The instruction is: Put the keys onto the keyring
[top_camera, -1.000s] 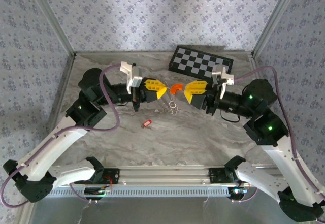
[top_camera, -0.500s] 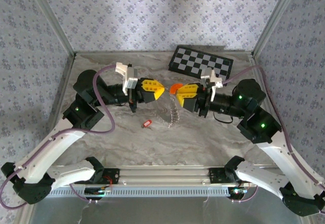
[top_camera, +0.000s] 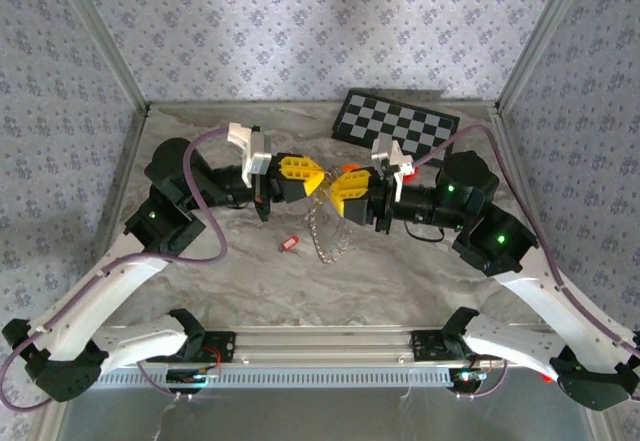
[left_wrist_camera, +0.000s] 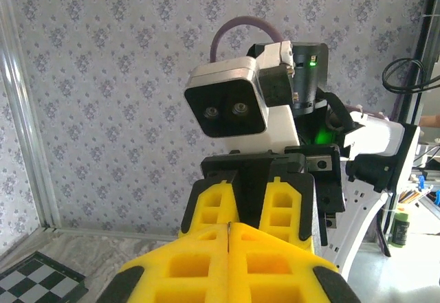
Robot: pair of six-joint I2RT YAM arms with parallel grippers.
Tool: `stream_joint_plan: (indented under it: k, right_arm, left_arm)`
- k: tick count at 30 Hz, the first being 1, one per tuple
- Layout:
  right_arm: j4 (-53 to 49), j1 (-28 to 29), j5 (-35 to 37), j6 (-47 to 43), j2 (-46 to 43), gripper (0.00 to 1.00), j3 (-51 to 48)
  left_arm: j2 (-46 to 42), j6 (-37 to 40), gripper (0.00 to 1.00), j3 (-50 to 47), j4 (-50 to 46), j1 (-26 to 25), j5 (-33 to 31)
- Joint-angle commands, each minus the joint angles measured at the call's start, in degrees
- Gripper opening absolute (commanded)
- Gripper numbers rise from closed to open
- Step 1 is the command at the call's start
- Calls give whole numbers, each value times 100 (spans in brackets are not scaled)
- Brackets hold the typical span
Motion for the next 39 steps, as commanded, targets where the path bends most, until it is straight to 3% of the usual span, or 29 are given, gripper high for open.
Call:
stream_joint_plan:
  k: [1,10,16,22,34,39]
  right_arm:
    - [233,43,49,1,25,26,165]
    - [609,128,-50,185,-7,27,39]
    - [1103,194,-23,381,-162,38,-306]
    - [1480,195,-6,619,-227,37,-484]
    - [536,199,435,46,-639,48,-431]
    - [683,182,376,70,-604,44,-487]
  left_arm:
    - [-44,73,0,79,241,-62,20]
    - [-72,-61,0,-61,540,-135,81]
    - [-88,-216,0,-127,832,-174,84]
    - [-95,-186,0,-203,987,-250,144]
    - [-184,51,0,-255,820,-247,87]
    - [-154,240,0,-219,561,-255,-108]
